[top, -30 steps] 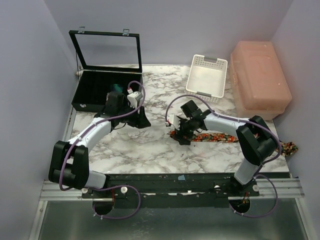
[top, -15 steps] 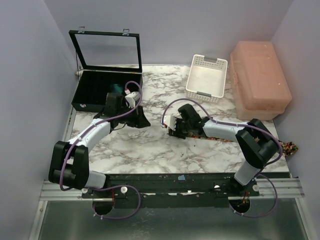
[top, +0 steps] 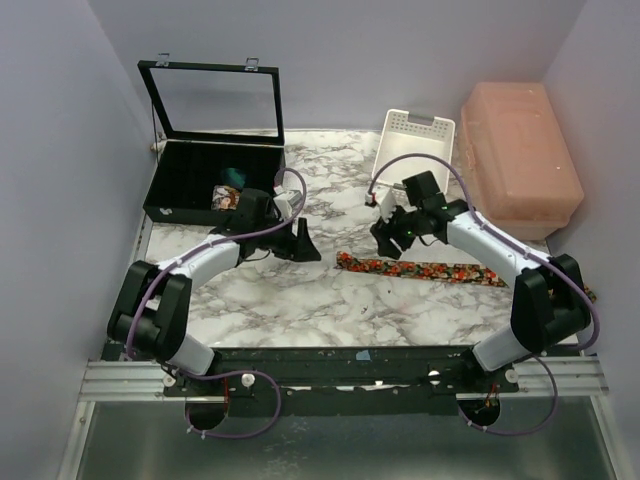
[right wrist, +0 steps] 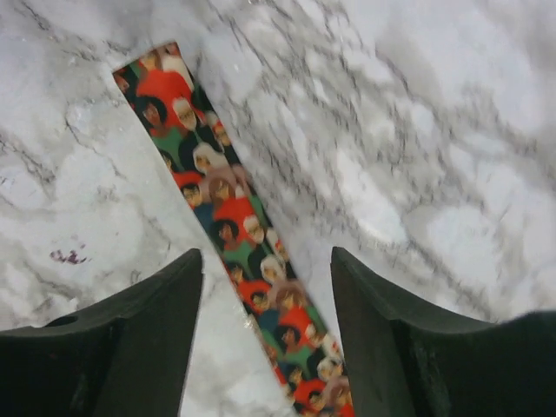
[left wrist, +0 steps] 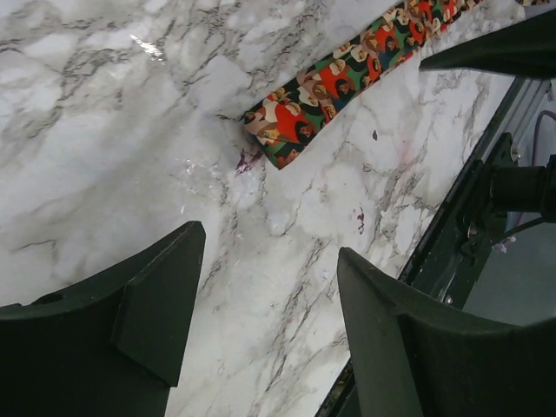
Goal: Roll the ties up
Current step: Roll the tie at the center of the board.
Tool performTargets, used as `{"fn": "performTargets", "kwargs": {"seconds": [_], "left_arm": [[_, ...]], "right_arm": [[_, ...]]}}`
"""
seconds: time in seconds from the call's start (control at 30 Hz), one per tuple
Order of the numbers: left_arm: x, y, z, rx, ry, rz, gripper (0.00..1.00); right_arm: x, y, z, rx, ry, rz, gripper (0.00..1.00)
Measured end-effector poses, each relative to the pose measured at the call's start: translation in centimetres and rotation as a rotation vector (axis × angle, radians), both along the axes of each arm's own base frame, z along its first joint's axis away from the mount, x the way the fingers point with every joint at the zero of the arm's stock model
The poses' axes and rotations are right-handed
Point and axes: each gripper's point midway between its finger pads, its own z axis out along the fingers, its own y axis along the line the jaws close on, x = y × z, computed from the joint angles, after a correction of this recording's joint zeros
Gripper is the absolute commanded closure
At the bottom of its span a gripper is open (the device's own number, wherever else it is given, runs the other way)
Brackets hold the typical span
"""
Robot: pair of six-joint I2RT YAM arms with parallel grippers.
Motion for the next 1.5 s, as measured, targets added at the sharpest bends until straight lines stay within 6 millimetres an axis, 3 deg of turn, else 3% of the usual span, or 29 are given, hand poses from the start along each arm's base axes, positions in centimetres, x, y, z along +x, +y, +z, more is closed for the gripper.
{"fn": "performTargets", "kwargs": {"seconds": [0.1,0.3,0.5,0.7,0.8,0.93,1.23,1.5], "left_arm": [[-0.4,-1.5,-0.9,-0.002,0.032,-0.029,0.36],[0.8,-3.4,-2.1,0.0,0.023,-0.077,0.36],[0.9,-4.5,-1.5,0.008,-0.148,-0.222,0.42],[2.0,-6.1,-2.9,-0.027,-0.067,-0.23,0.46],[1.9,-6.5,-4.1,-0.046,0.018,-0.198,0.49],[1.4,-7.1,-4.2,-0.067,0.066,-0.191,0.56],[0.9,-7.8,-3.7,-0.1,0.109,-0.19,0.9],[0.0,-8.5,-3.4,-0.115,0.126,-0.216,0.9]], "right_arm": [[-0.8,-2.5,-0.1,-0.005,0.083,-0.091,0.59],[-4.6,-3.9,-3.1,-0.051,0.276,-0.153,0.65],[-4.0,-4.1,-4.8,-0.034,0.382,-0.223,0.74],[-3.7,-3.5,-5.2,0.011,0.441,-0.249,0.75],[-3.7,-3.2,-5.5,0.02,0.46,-0.256,0.75],[-3.7,-3.0,-6.5,0.021,0.49,-0.262,0.75],[-3.7,-2.1,-7.4,0.058,0.534,-0.268,0.75],[-3.6,-1.4,-7.1,0.096,0.557,-0.264,0.7]]}}
